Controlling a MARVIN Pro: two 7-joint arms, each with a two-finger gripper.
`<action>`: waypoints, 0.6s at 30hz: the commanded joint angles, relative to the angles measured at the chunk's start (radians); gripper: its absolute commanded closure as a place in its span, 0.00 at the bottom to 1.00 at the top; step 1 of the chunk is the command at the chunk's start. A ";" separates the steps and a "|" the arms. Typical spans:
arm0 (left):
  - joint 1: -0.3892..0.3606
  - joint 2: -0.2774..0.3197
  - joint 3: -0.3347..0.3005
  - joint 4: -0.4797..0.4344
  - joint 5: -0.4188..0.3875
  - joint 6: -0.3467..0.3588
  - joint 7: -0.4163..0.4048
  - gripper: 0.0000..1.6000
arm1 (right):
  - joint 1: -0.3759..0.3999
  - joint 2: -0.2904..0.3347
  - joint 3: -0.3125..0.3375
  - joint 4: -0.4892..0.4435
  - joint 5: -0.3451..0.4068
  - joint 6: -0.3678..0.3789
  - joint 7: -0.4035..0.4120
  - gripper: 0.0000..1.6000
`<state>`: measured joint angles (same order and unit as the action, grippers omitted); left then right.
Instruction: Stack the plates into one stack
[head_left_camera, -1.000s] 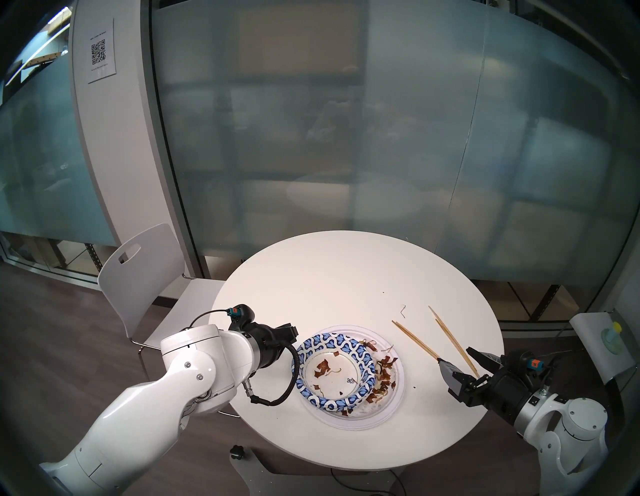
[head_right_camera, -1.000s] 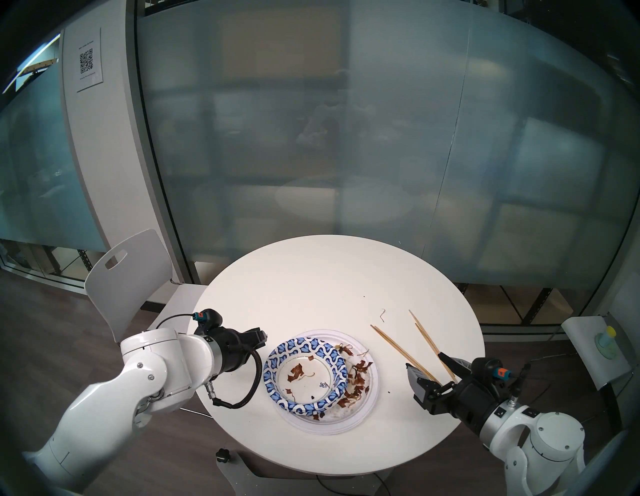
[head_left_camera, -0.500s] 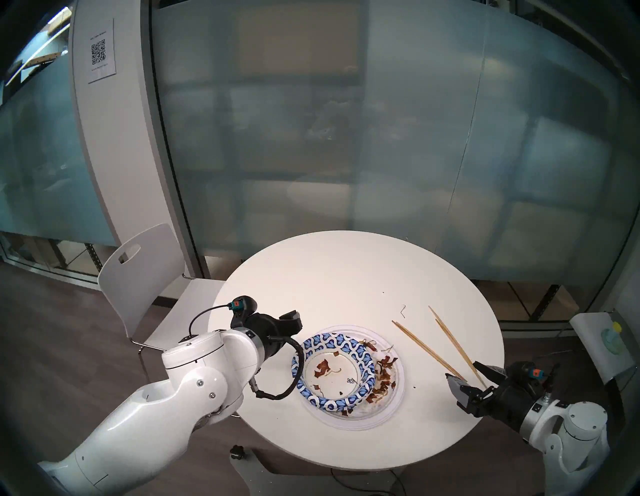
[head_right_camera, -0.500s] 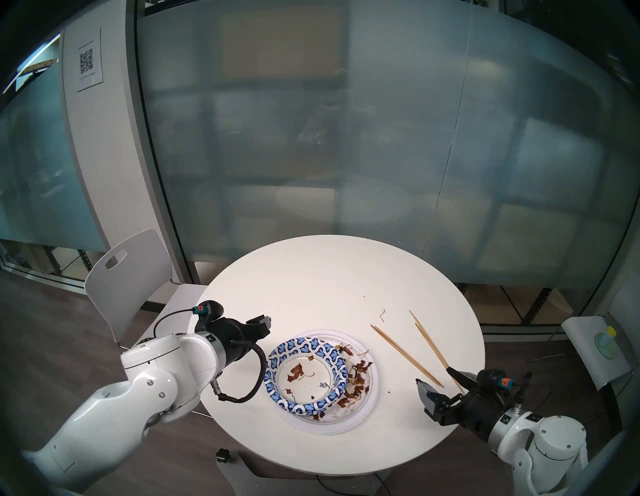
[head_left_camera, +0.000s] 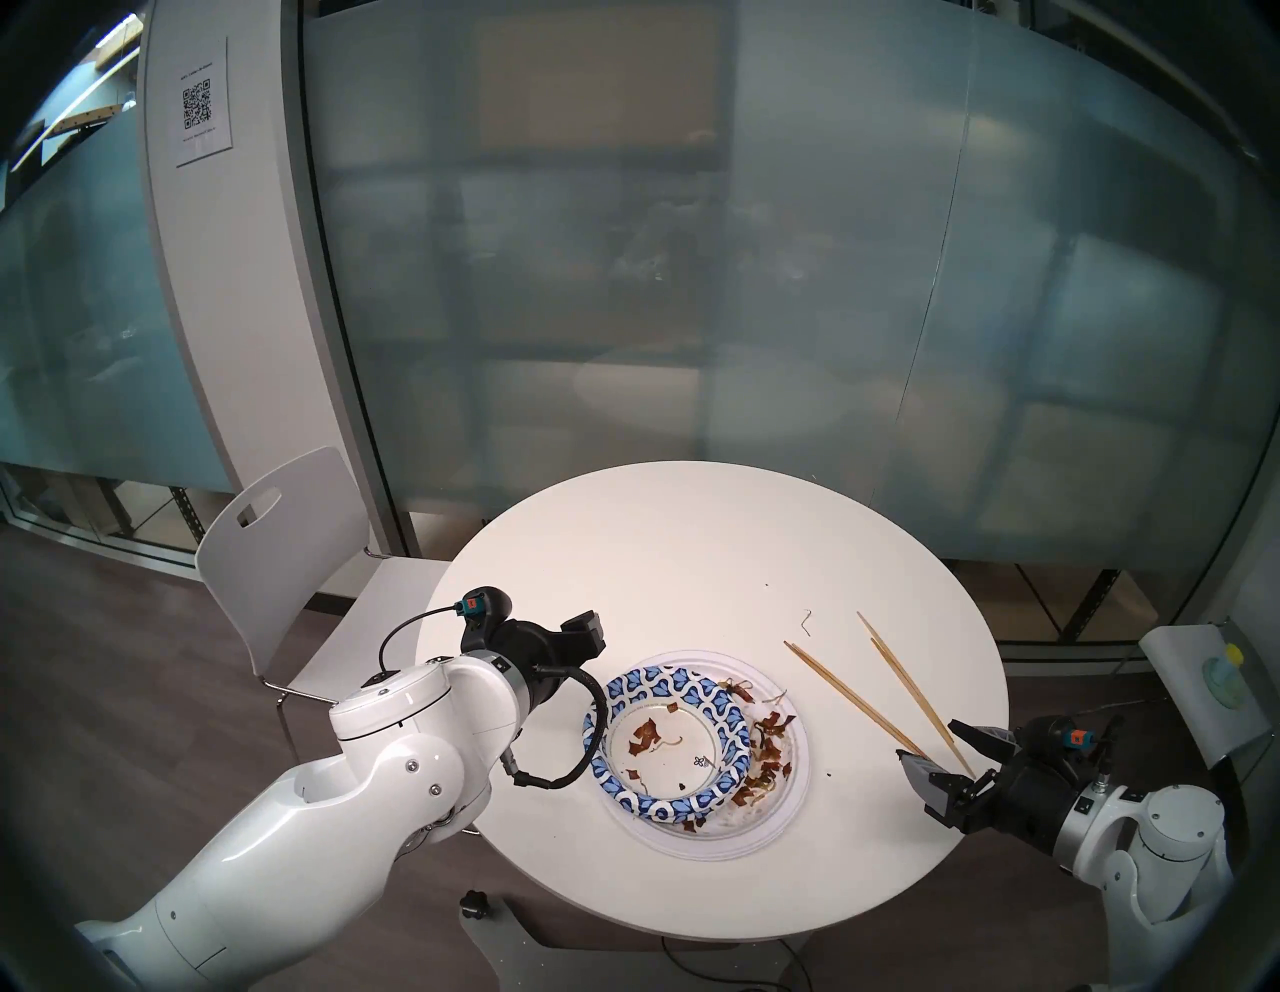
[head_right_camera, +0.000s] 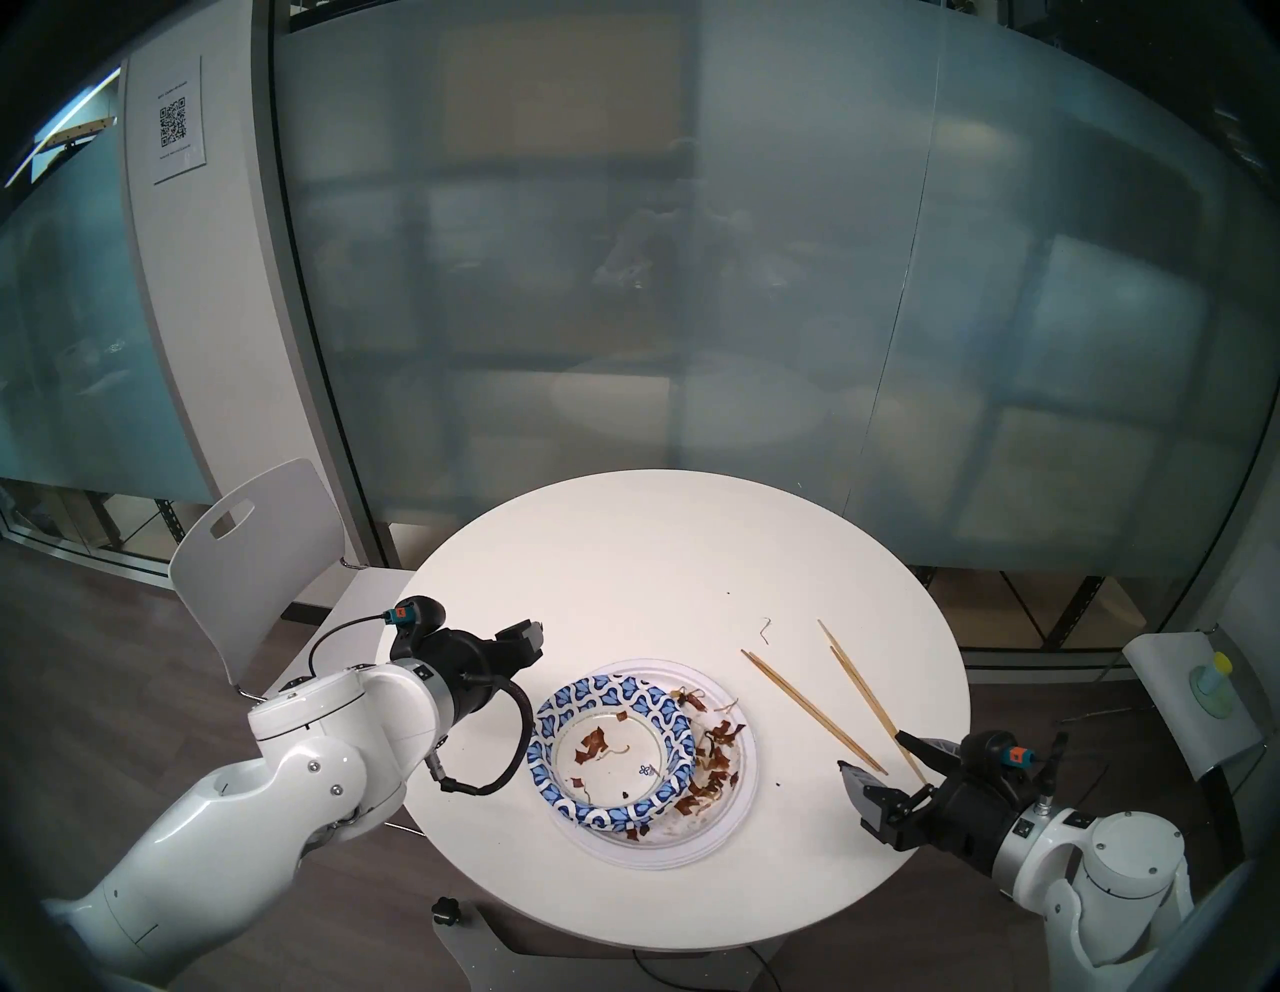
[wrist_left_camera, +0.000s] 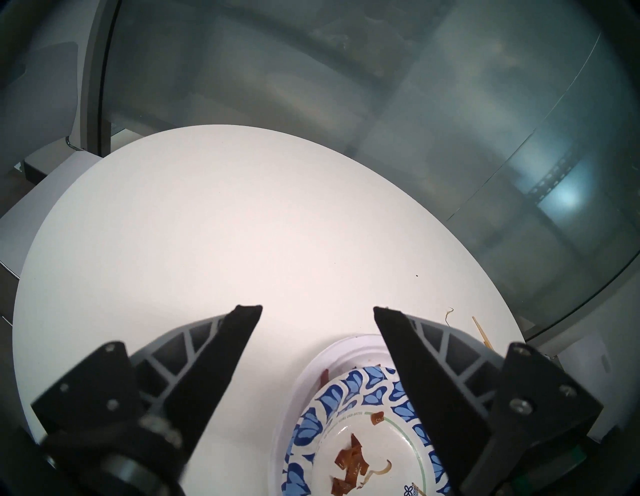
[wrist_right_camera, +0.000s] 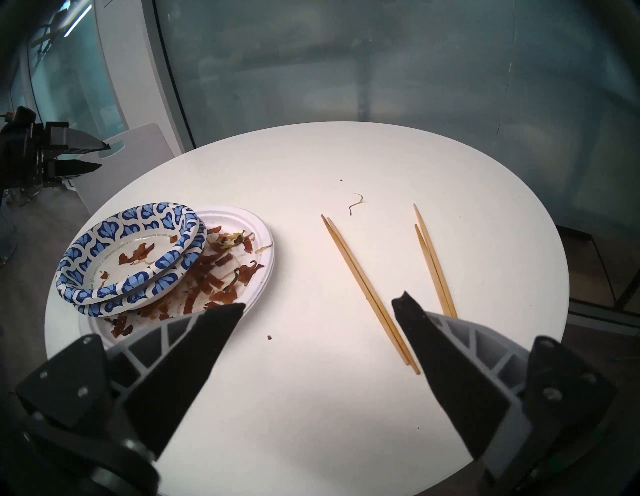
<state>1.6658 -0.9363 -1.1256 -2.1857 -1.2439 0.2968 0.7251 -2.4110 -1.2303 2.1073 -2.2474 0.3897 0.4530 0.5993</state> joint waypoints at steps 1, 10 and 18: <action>-0.023 0.019 -0.025 0.012 0.018 -0.016 -0.044 0.00 | 0.062 0.072 -0.010 0.038 0.011 0.014 0.041 0.00; -0.003 0.021 -0.044 0.000 0.002 -0.026 -0.053 0.00 | 0.110 0.103 -0.036 0.088 0.010 0.021 0.066 0.00; 0.002 0.020 -0.048 -0.003 -0.005 -0.035 -0.044 0.00 | 0.149 0.163 -0.054 0.136 -0.002 0.039 0.097 0.00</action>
<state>1.6656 -0.9131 -1.1622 -2.1658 -1.2462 0.2724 0.6799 -2.3157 -1.1284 2.0577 -2.1214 0.3936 0.4855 0.6759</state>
